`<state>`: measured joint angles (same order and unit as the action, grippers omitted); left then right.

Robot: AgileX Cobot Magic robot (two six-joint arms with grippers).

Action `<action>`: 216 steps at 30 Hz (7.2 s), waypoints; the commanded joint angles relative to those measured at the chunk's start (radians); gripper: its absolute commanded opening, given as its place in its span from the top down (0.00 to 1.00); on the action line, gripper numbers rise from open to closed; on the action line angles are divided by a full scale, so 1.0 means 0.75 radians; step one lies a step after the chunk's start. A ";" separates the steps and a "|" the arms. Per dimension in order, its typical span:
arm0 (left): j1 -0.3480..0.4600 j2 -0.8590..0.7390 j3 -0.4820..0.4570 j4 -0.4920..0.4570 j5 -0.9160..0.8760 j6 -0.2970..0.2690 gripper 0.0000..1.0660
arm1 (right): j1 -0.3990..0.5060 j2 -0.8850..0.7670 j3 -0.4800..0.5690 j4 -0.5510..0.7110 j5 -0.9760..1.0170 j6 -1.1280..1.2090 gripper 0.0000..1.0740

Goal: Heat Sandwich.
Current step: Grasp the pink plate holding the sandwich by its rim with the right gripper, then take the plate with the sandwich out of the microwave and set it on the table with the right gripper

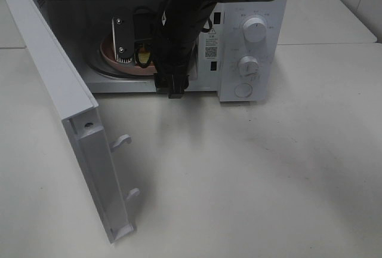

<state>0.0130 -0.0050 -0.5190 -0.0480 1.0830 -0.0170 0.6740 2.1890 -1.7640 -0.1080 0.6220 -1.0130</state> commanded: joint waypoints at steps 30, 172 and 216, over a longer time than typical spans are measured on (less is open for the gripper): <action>0.004 -0.005 0.004 -0.007 -0.019 -0.003 0.06 | -0.001 0.341 -0.397 -0.105 0.073 0.097 0.29; 0.004 -0.005 0.004 -0.005 -0.019 -0.003 0.06 | 0.004 -1.549 1.653 -0.621 0.157 1.035 0.99; 0.004 -0.005 0.004 -0.005 -0.019 -0.003 0.06 | -0.332 -0.636 1.348 -0.943 0.167 2.233 0.98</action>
<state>0.0130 -0.0050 -0.5190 -0.0480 1.0830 -0.0170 0.4470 1.6970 -0.7480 -0.7680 0.7480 0.6240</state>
